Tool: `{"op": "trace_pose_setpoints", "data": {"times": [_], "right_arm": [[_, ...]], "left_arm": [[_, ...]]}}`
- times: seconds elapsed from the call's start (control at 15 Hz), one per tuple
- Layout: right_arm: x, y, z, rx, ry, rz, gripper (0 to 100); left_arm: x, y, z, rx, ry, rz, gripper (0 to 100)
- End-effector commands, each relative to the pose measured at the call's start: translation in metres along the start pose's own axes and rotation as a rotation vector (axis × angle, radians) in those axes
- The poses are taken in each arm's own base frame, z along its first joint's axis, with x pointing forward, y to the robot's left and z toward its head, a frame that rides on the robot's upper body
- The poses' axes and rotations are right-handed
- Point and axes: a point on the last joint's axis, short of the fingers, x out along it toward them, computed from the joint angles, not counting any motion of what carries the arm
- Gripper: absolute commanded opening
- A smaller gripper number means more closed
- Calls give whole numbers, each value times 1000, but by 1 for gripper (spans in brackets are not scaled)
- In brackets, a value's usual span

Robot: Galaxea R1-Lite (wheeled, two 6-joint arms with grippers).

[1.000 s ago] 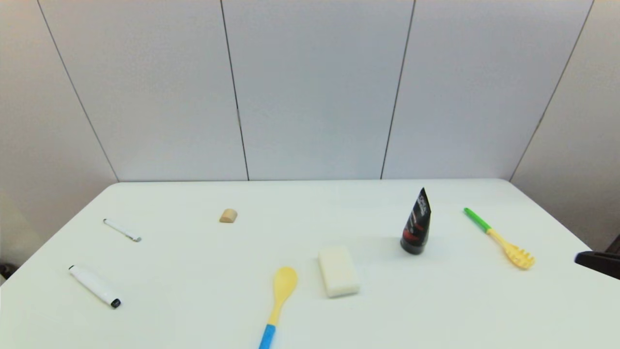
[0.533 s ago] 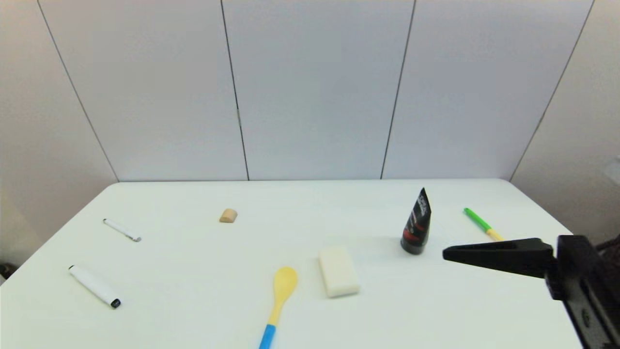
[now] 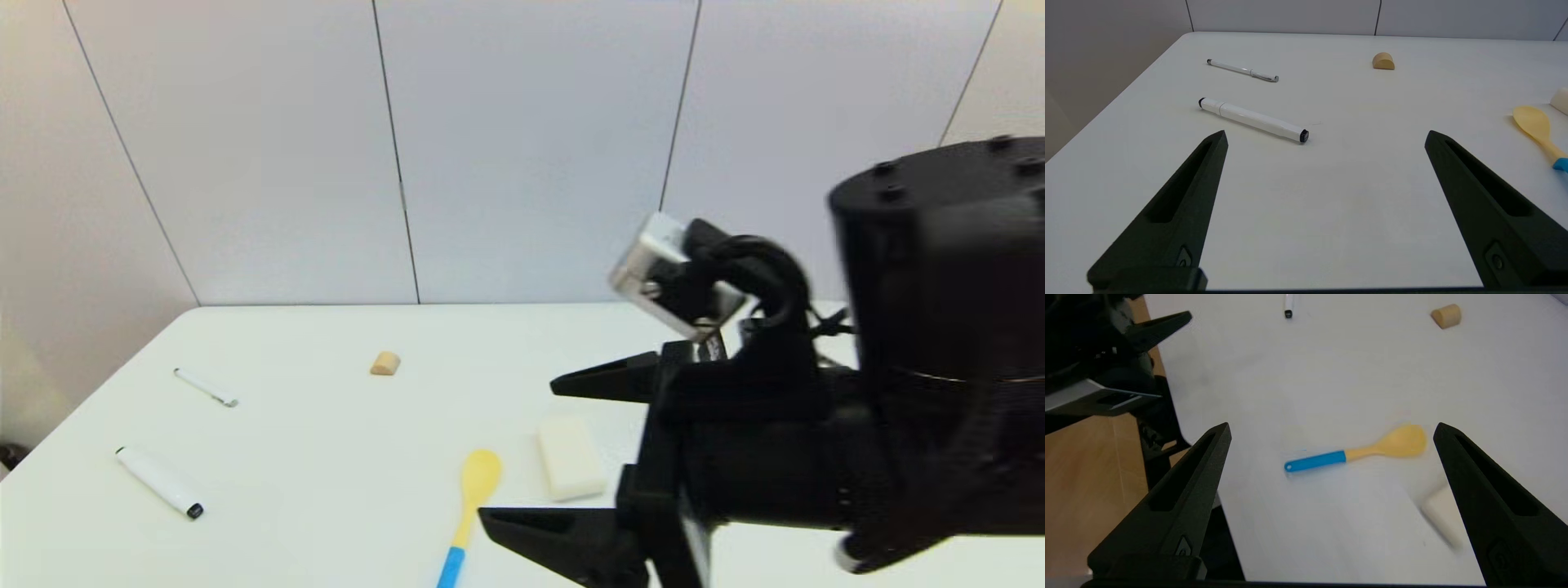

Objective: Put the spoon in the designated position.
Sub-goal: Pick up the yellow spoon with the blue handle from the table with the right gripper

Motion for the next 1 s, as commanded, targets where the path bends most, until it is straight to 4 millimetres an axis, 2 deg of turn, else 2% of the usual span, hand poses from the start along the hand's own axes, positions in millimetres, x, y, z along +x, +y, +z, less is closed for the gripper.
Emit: {"op": "trace_pose_setpoints", "data": {"times": [0.07,0.2,0.4,0.53,0.8,1.0], "right_arm": [[83,22,-25,-31,182,-89,100],[100,38,-34,68,211,-154,100],[113,52,-41,174,198,-290,100],[121,49,-50,198,201,-437,100],[117,37,-58,302,195,-618,100],[113,34,-64,343,226,-677,100]], "left_arm": [[0,0,0,0,1,0,100],[0,0,0,0,1,0,100],[0,0,0,0,1,0,100],[0,0,0,0,1,0,100],[0,0,0,0,3,0,100],[0,0,0,0,1,0,100]]}}
